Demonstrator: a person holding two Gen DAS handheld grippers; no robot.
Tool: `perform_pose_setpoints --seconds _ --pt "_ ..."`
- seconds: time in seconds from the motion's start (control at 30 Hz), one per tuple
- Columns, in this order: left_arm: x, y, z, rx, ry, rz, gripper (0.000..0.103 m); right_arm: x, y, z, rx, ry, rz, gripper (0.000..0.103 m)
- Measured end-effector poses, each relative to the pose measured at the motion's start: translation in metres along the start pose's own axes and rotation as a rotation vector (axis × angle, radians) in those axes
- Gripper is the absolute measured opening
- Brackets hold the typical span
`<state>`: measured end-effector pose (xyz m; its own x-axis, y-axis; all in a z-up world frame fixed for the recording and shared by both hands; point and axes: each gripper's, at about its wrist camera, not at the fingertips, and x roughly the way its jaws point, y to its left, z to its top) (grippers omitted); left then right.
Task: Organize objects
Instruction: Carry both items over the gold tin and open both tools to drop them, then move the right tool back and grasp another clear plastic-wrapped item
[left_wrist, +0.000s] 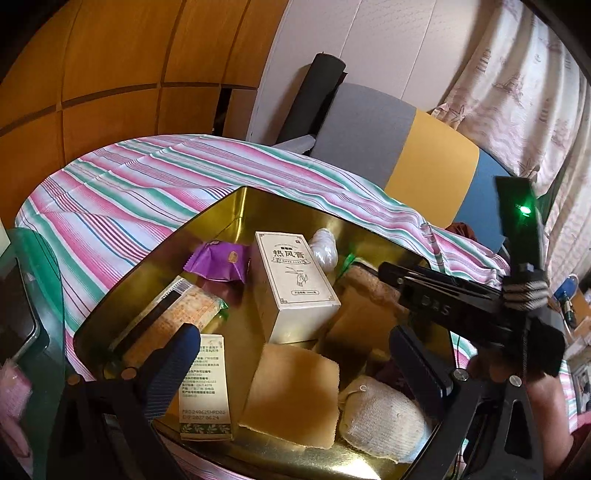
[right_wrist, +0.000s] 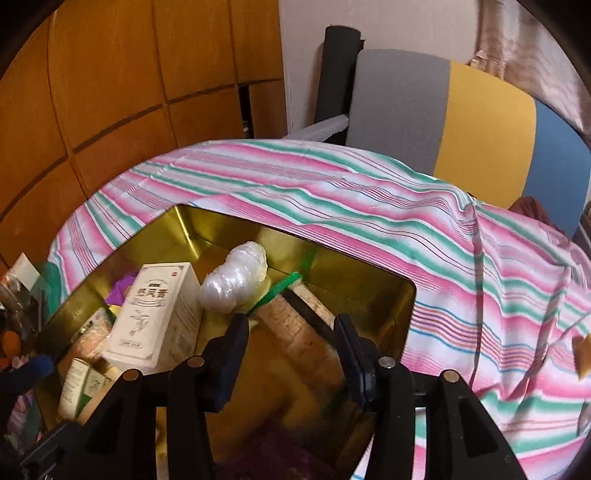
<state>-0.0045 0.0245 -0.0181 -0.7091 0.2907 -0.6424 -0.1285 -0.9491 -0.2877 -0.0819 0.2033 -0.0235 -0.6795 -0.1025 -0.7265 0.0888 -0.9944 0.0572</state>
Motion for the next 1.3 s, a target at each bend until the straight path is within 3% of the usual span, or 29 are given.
perform_pose_setpoints --seconds 0.33,0.7,1.0,1.3 --pt "0.000 -0.015 -0.007 0.034 0.018 -0.021 0.103 -0.042 -0.013 -0.009 0.064 -0.084 0.031 0.048" --pt "-0.007 -0.041 -0.015 0.105 0.022 -0.086 0.103 -0.075 -0.070 -0.045 0.206 -0.084 -0.041 0.048" --pt "-0.014 -0.064 -0.025 0.147 0.049 -0.173 0.103 -0.094 -0.131 -0.093 0.307 -0.039 -0.160 0.048" --pt "-0.020 -0.090 -0.042 0.230 0.057 -0.234 0.103 -0.124 -0.207 -0.150 0.513 0.000 -0.417 0.049"
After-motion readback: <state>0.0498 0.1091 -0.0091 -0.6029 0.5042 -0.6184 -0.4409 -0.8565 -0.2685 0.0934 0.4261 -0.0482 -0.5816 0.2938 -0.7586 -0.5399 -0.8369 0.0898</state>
